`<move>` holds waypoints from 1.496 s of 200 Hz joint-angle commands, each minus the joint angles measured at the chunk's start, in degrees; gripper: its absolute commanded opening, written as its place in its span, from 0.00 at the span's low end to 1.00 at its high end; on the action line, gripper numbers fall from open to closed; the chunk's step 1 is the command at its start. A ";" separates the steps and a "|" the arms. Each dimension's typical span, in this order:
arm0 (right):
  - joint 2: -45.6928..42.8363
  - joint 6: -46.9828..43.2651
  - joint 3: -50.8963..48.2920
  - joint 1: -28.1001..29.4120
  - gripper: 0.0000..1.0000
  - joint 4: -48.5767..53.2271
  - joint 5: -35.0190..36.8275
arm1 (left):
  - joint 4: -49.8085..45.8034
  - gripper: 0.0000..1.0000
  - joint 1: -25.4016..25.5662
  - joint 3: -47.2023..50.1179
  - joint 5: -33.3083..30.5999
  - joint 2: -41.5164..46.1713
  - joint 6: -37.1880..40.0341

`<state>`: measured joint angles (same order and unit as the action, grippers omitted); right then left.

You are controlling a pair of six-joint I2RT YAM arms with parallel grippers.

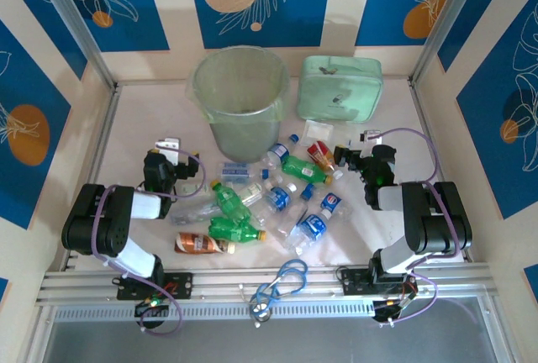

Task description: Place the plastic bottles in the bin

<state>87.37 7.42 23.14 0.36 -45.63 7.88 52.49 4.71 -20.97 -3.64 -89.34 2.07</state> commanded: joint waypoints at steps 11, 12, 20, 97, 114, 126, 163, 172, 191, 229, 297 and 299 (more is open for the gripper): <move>-5.72 0.64 4.41 3.27 0.99 8.75 13.25 | -12.72 1.00 -0.26 -5.86 -1.68 4.88 0.67; -6.07 0.79 5.14 3.52 0.99 10.93 14.16 | -14.54 1.00 -0.24 -6.64 -1.74 5.45 0.66; -11.22 3.38 12.02 3.88 0.99 26.84 16.97 | -26.68 1.00 -0.06 -12.90 -2.76 9.00 0.24; -21.75 36.78 35.87 -1.69 0.88 84.37 2.85 | -66.70 0.91 6.34 -33.22 -1.17 26.77 -32.54; -20.21 33.68 41.17 5.18 0.88 92.15 5.47 | -70.31 0.90 11.86 -31.89 -2.98 30.00 -32.34; -19.43 30.22 43.78 11.62 0.86 95.13 4.74 | -72.33 0.88 14.06 -30.61 -1.61 32.39 -33.03; -13.45 26.38 47.70 38.85 0.86 98.80 1.72 | -81.88 0.88 14.89 -27.70 -0.15 37.82 -36.88; -11.13 27.29 47.99 45.14 0.86 97.48 1.61 | -83.19 0.88 14.89 -27.09 0.50 38.23 -37.22; -5.65 28.32 49.73 54.00 0.86 95.18 1.86 | -84.01 0.88 14.92 -25.75 1.66 38.21 -38.38; 7.04 27.87 57.63 62.74 0.88 95.52 3.62 | -84.22 0.87 14.89 -24.64 2.86 36.88 -40.06; 14.42 26.67 61.25 63.49 0.81 92.84 -0.02 | -86.04 0.82 14.34 -26.40 4.51 34.50 -39.72; 14.54 26.59 61.35 63.50 0.81 92.78 -0.09 | -86.06 0.81 14.29 -26.40 4.52 34.50 -39.76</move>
<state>99.77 35.03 82.08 63.75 47.13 10.00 -31.79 19.53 -46.22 -0.14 -54.89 -37.26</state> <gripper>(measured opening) 0.818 0.824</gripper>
